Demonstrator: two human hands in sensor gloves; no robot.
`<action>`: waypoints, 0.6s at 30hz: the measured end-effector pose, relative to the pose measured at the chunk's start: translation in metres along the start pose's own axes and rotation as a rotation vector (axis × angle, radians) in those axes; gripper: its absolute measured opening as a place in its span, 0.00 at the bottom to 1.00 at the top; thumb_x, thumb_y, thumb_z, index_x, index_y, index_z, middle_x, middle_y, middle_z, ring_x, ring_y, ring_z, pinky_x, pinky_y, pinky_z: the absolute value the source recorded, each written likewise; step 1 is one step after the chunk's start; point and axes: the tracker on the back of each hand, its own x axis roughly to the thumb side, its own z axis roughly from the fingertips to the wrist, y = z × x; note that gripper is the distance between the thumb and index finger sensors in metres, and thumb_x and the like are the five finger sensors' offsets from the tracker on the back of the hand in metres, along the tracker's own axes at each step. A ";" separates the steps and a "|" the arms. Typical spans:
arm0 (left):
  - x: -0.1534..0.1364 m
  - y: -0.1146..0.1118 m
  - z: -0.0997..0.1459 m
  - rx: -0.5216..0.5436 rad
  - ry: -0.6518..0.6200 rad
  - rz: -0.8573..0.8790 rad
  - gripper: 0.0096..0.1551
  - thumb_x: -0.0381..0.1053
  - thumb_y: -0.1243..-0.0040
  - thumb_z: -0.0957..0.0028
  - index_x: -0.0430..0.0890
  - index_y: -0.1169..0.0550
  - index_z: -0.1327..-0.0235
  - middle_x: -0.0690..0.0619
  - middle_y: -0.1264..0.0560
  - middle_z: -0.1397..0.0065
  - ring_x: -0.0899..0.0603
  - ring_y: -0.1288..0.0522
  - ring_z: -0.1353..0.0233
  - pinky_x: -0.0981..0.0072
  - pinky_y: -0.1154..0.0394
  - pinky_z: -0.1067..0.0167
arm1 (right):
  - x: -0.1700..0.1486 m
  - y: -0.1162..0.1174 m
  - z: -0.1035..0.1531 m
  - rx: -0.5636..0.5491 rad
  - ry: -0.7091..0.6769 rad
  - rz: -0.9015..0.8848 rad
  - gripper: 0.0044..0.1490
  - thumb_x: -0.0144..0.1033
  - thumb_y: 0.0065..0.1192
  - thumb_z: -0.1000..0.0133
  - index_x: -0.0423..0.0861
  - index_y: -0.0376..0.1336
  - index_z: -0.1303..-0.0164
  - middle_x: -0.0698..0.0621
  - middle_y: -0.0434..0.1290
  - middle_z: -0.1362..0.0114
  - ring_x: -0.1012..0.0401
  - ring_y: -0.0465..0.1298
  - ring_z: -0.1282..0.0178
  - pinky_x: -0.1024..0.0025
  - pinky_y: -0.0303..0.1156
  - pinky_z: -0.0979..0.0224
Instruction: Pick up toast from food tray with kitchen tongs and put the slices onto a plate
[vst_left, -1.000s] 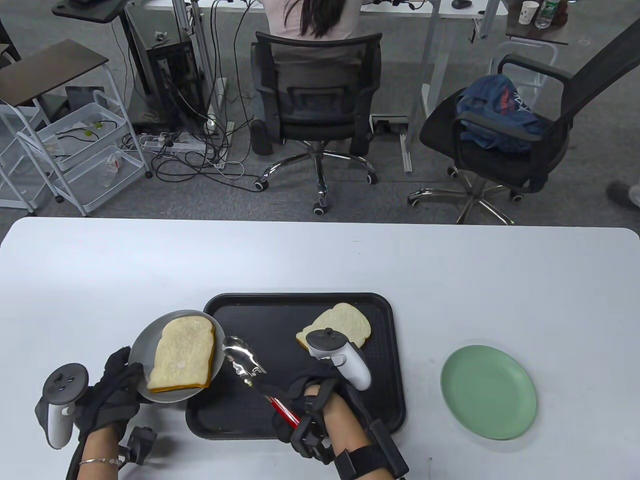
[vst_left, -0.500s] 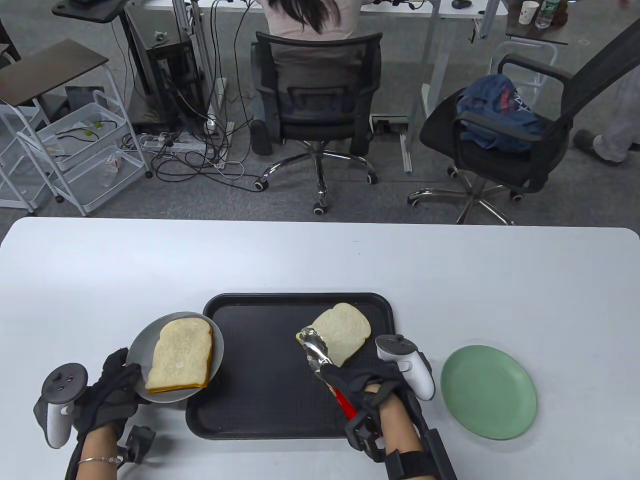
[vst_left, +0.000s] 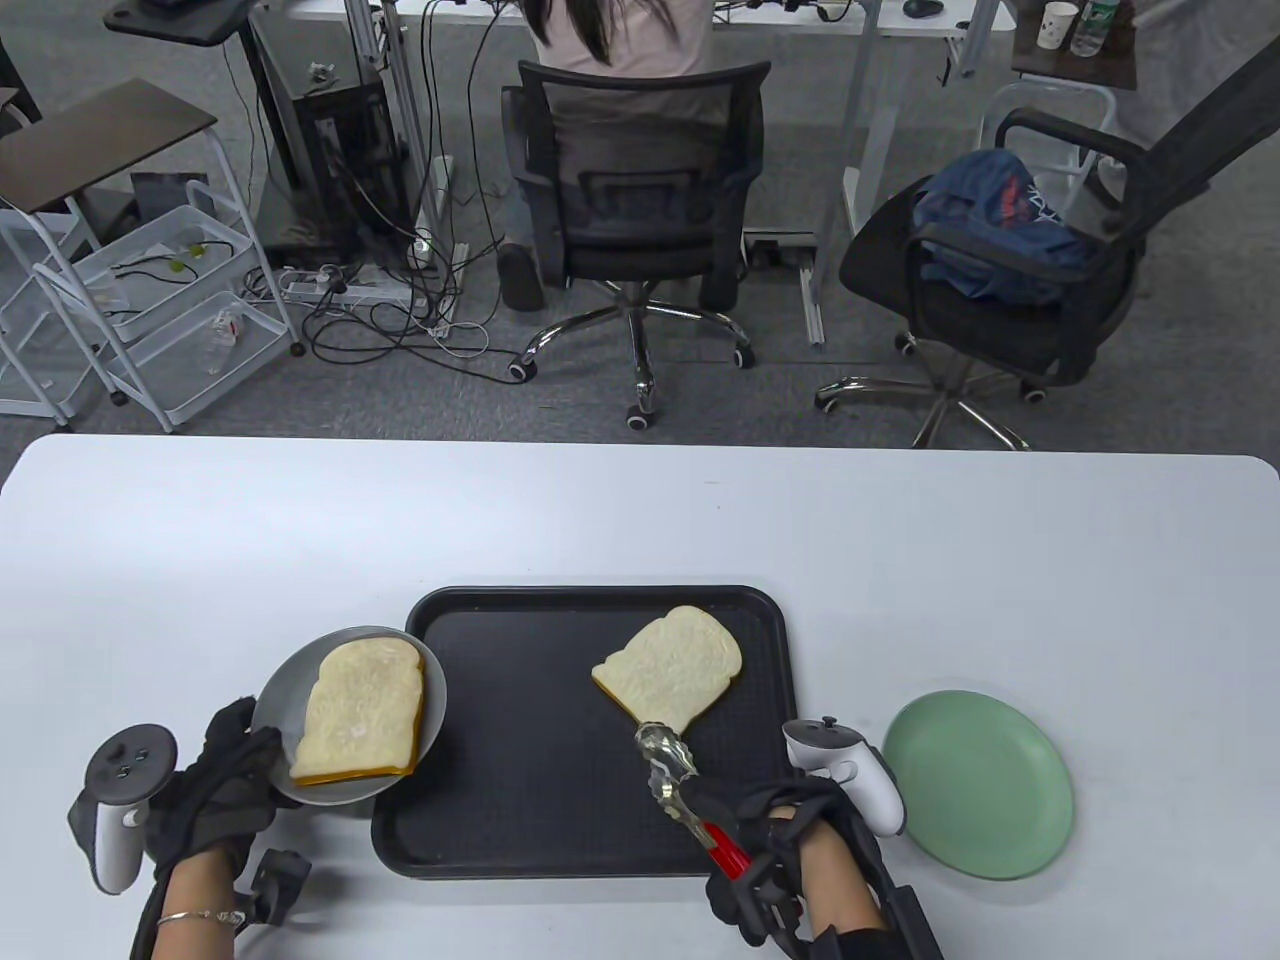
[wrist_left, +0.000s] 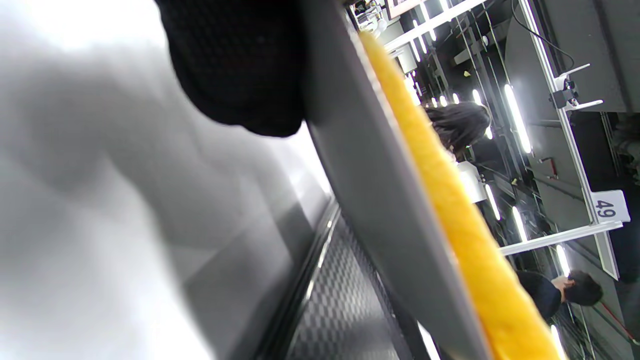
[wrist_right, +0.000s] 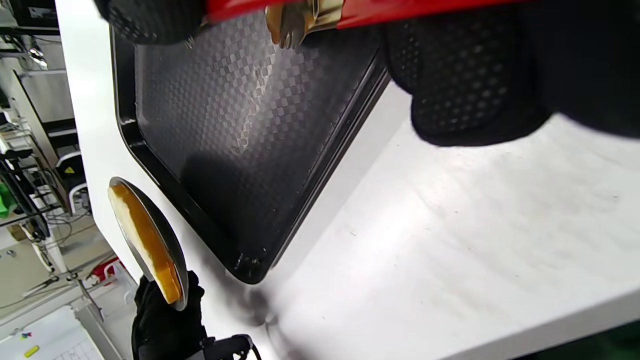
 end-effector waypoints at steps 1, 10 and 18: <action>0.000 0.000 0.000 0.000 0.001 -0.002 0.36 0.41 0.56 0.24 0.29 0.52 0.12 0.36 0.28 0.28 0.46 0.13 0.49 0.73 0.12 0.52 | 0.000 0.000 -0.001 -0.017 -0.003 -0.002 0.58 0.57 0.54 0.48 0.24 0.41 0.31 0.15 0.69 0.51 0.35 0.78 0.68 0.42 0.79 0.71; -0.001 -0.001 -0.001 0.001 0.004 -0.008 0.36 0.41 0.56 0.25 0.29 0.52 0.12 0.36 0.28 0.28 0.46 0.13 0.49 0.73 0.12 0.52 | -0.001 0.003 -0.021 -0.093 0.008 0.056 0.58 0.61 0.49 0.49 0.24 0.42 0.33 0.20 0.70 0.50 0.40 0.80 0.67 0.48 0.82 0.68; -0.002 -0.002 -0.002 -0.004 0.005 -0.010 0.36 0.40 0.56 0.25 0.29 0.51 0.12 0.36 0.28 0.28 0.46 0.13 0.49 0.72 0.12 0.52 | 0.003 0.007 -0.041 -0.154 -0.066 -0.008 0.56 0.60 0.48 0.48 0.22 0.44 0.36 0.22 0.72 0.53 0.41 0.80 0.68 0.47 0.82 0.70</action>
